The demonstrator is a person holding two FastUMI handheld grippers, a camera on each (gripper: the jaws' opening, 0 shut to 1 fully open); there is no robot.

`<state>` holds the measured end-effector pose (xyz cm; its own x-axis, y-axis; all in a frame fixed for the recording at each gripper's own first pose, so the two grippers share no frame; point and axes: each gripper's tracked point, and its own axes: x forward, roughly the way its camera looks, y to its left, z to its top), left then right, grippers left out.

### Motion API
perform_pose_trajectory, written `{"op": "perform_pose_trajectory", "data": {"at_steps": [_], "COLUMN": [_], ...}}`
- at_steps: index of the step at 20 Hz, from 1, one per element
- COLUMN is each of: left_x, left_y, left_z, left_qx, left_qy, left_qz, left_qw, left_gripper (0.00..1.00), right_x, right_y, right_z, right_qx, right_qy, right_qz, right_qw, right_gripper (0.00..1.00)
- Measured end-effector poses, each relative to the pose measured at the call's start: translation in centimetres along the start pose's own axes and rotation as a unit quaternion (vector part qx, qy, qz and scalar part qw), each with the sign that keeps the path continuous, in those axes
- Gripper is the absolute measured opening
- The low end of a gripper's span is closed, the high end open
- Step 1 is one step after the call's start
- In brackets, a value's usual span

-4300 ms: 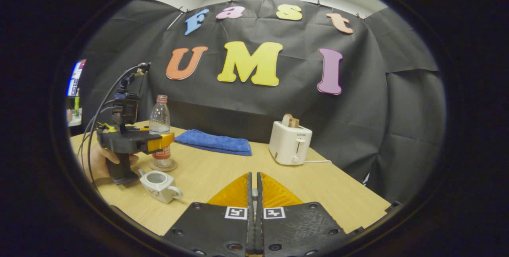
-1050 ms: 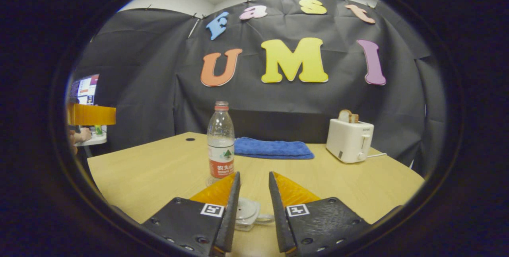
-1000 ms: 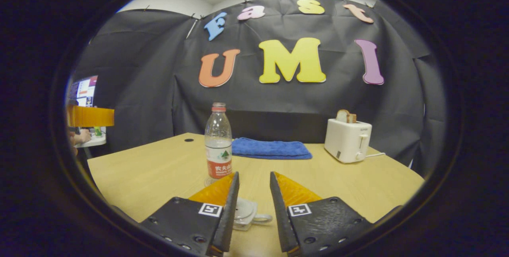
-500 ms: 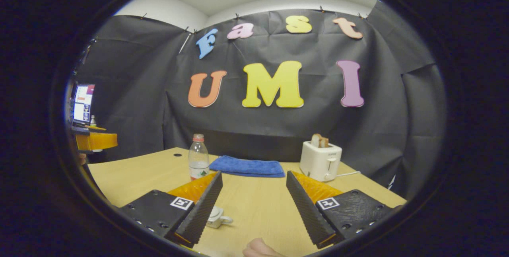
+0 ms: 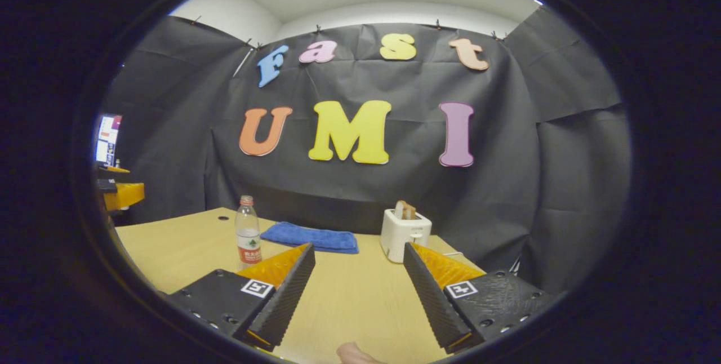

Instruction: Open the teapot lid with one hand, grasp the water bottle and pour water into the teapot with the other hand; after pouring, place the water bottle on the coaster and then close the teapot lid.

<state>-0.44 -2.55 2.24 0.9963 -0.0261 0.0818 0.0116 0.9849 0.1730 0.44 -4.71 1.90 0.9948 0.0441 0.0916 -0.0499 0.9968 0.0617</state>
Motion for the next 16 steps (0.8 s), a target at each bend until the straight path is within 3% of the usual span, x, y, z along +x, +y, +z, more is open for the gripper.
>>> {"op": "perform_pose_trajectory", "data": {"at_steps": [2, 5, 11, 16], "left_x": [-0.2, -0.2, 0.1, 0.3], "left_y": [-0.9, -1.9, -2.5, -2.0], "left_z": [0.1, 0.1, -0.4, -0.8], "left_qx": [-0.003, -0.016, -0.014, -0.023], "left_qy": [-0.001, 0.000, 0.004, 0.007], "left_qz": [-0.008, -0.017, -0.025, -0.020], "left_qw": [1.000, 1.000, 1.000, 1.000], "left_gripper": [0.97, 0.96, 0.96, 0.96], "right_x": [-0.6, -1.5, -2.6, -2.4], "right_y": [-0.4, -2.0, -0.8, -0.7], "right_z": [0.0, 1.0, 1.5, 1.1], "right_qx": [0.003, -0.007, -0.006, -0.014], "right_qy": [0.004, -0.008, -0.012, -0.004], "right_qz": [0.003, -0.027, -0.008, -0.013], "right_qw": [1.000, 1.000, 1.000, 1.000], "right_gripper": [0.95, 0.96, 0.95, 0.95]}}
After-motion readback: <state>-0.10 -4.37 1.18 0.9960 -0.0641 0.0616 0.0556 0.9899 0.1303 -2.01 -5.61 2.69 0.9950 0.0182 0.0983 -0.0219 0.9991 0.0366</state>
